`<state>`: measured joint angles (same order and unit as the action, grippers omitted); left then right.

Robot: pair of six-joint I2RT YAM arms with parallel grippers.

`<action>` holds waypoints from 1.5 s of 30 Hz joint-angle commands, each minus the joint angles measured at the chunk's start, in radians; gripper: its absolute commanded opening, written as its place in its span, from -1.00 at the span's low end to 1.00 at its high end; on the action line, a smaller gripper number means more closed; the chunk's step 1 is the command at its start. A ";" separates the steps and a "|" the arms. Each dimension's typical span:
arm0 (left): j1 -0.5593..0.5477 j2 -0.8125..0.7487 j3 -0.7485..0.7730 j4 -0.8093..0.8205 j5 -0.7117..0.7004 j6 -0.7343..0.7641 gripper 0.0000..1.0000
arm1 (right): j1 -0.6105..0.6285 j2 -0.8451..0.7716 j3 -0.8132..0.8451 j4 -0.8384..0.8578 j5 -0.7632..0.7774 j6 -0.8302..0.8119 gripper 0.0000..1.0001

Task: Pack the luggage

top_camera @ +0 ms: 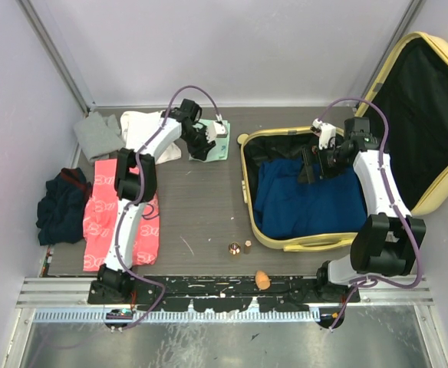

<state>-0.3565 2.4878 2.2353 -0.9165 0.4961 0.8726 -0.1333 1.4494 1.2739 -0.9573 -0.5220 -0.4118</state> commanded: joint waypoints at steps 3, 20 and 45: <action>-0.014 0.031 0.085 -0.226 -0.015 0.132 -0.49 | -0.005 0.050 0.063 0.006 -0.028 0.003 0.90; -0.103 -0.693 -0.840 0.065 -0.015 -0.455 0.02 | -0.003 -0.019 0.048 0.025 -0.087 0.025 0.90; -0.182 -0.622 -1.049 0.401 -0.111 0.118 -0.31 | -0.004 -0.053 0.002 0.026 -0.084 0.032 0.80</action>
<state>-0.5194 1.8587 1.2087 -0.5861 0.4229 0.9108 -0.1333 1.4433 1.2747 -0.9501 -0.6079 -0.3817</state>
